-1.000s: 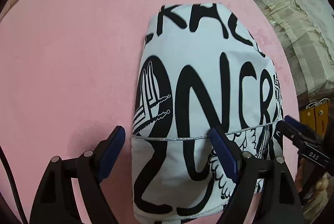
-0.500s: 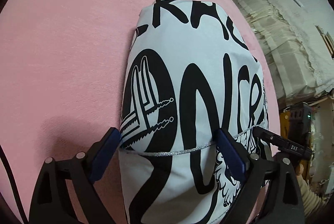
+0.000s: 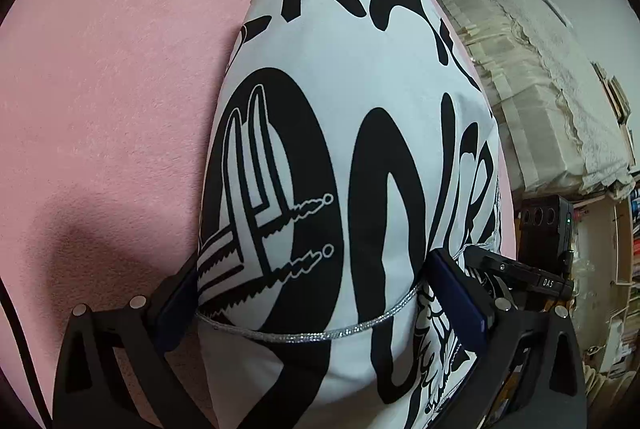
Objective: Fold large clothes
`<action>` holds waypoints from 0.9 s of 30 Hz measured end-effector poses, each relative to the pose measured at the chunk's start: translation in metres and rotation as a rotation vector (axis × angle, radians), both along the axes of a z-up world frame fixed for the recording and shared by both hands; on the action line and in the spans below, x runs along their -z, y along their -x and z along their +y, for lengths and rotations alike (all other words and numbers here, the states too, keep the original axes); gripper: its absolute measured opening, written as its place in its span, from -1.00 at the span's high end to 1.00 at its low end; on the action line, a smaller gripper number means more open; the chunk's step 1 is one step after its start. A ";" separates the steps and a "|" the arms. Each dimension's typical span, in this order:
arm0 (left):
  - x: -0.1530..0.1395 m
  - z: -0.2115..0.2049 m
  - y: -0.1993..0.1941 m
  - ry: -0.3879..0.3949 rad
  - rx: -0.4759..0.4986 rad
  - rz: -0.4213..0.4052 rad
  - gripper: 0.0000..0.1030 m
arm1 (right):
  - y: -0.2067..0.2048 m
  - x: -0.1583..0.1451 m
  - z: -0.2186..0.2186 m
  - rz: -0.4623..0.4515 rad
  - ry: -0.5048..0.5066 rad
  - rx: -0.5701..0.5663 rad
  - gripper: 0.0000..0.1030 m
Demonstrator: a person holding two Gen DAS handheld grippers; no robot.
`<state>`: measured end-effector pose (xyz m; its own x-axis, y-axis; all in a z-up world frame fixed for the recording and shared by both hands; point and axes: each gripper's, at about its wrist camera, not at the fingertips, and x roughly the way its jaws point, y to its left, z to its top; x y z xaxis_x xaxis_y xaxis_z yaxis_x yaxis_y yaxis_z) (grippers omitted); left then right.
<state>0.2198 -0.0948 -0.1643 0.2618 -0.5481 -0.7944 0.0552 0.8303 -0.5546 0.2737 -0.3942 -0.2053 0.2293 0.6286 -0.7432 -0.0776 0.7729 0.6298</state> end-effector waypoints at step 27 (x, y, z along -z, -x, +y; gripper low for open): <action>-0.092 -0.033 0.038 -0.168 0.061 -0.099 0.11 | 0.057 -0.061 0.059 -0.065 0.069 0.091 0.44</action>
